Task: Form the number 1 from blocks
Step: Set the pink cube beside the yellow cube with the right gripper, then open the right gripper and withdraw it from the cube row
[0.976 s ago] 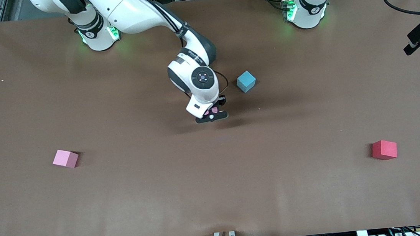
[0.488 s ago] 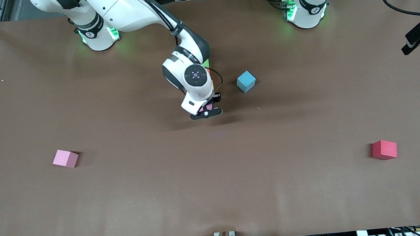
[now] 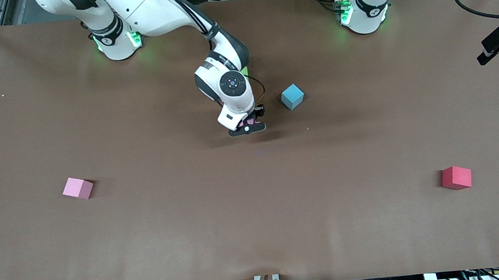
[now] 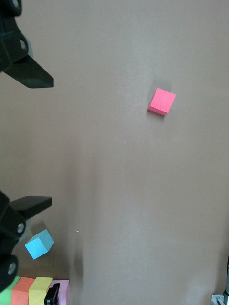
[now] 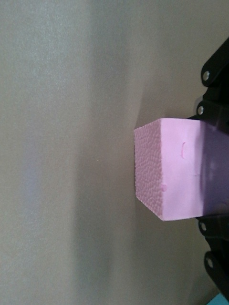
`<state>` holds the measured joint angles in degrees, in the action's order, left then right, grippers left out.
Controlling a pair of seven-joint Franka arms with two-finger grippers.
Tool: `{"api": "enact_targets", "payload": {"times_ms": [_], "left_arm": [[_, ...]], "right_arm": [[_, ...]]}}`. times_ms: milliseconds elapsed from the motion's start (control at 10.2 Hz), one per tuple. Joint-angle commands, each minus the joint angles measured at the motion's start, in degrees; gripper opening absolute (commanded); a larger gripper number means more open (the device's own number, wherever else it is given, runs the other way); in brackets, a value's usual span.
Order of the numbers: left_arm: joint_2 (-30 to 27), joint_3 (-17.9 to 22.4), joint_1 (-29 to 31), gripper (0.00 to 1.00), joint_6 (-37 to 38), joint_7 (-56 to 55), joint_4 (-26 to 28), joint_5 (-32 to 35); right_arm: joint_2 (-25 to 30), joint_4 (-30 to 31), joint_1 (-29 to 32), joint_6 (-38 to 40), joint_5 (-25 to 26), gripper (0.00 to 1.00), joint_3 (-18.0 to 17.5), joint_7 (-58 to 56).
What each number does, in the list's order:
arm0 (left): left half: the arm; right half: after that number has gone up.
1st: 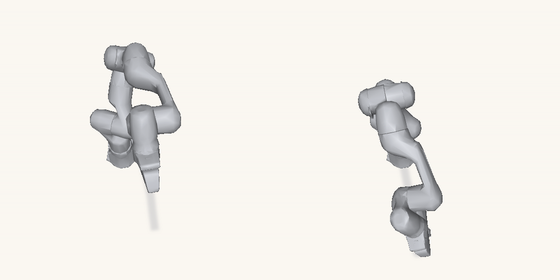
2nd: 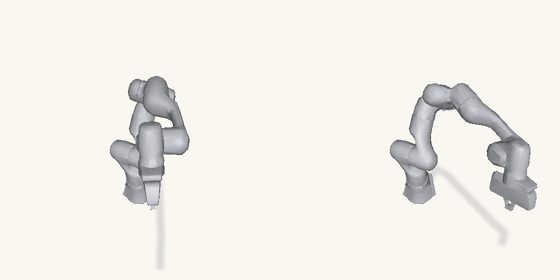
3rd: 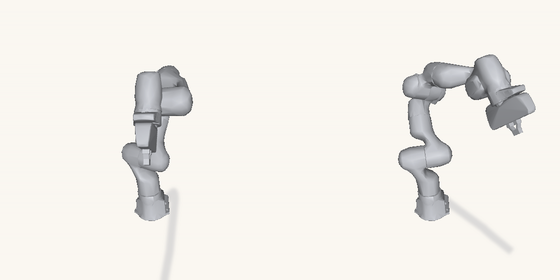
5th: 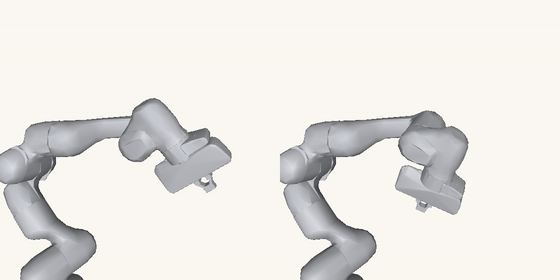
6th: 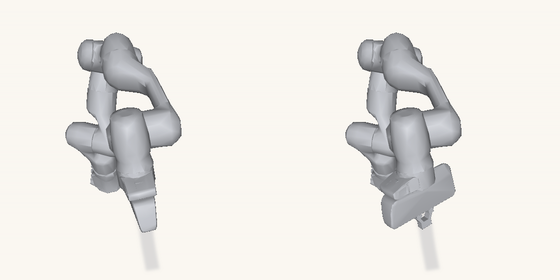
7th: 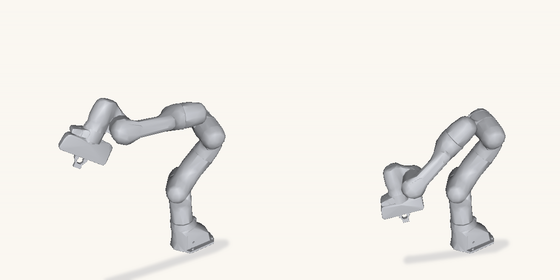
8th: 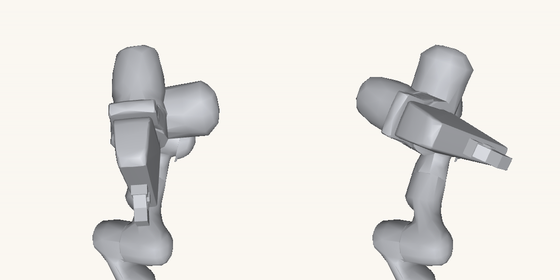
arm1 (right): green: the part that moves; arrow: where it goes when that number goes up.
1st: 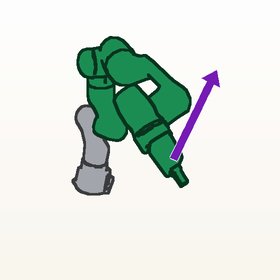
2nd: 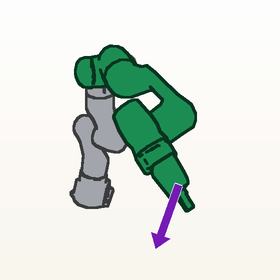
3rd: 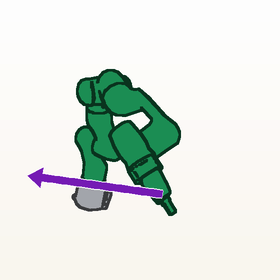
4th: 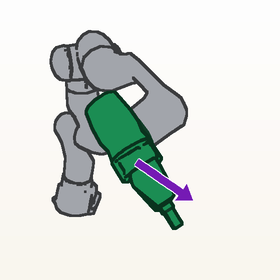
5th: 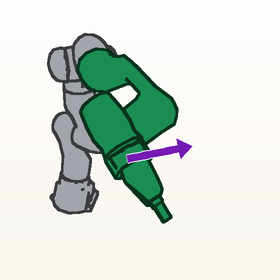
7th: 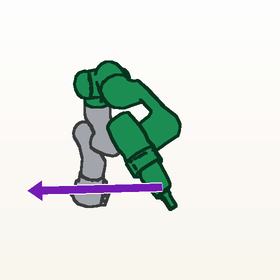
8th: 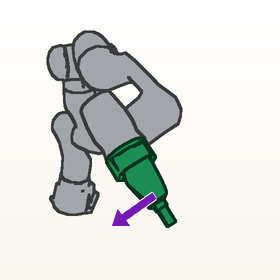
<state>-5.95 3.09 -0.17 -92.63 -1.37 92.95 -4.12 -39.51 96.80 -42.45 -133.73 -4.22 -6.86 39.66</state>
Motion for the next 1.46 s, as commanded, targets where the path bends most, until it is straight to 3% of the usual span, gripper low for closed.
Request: {"api": "enact_targets", "payload": {"times_ms": [0,98,488,586,781,976,1074,1367], "left_arm": [[0.4,0.2,-0.2,1.00,1.3,1.4,-1.4,0.3],[0.4,0.2,-0.2,1.00,1.3,1.4,-1.4,0.3],[0.4,0.2,-0.2,1.00,1.3,1.4,-1.4,0.3],[0.4,0.2,-0.2,1.00,1.3,1.4,-1.4,0.3],[0.5,0.2,-0.2,1.00,1.3,1.4,-1.4,0.3],[0.5,0.2,-0.3,1.00,1.3,1.3,-1.3,0.3],[0.5,0.2,-0.3,1.00,1.2,1.3,-1.4,0.3],[0.5,0.2,-0.3,1.00,1.3,1.3,-1.4,0.3]], "right_arm": [[2.2,2.4,1.0,0.0,1.2,0.85,-1.0,4.4],[2.4,2.4,1.1,0.0,1.2,1.00,-1.0,5.1],[8.6,2.0,6.0,4.9,1.2,1.00,-1.7,4.7],[10.0,1.8,9.5,6.4,1.2,1.00,-3.2,4.2],[12.3,0.9,20.9,9.3,4.0,1.00,-9.7,2.4],[15.2,0.6,32.9,15.4,6.3,1.00,-13.2,-8.9],[17.8,0.8,36.0,19.9,6.4,1.00,-12.4,-16.4],[22.3,0.9,38.8,25.8,5.8,1.00,-0.6,-36.1]]}}
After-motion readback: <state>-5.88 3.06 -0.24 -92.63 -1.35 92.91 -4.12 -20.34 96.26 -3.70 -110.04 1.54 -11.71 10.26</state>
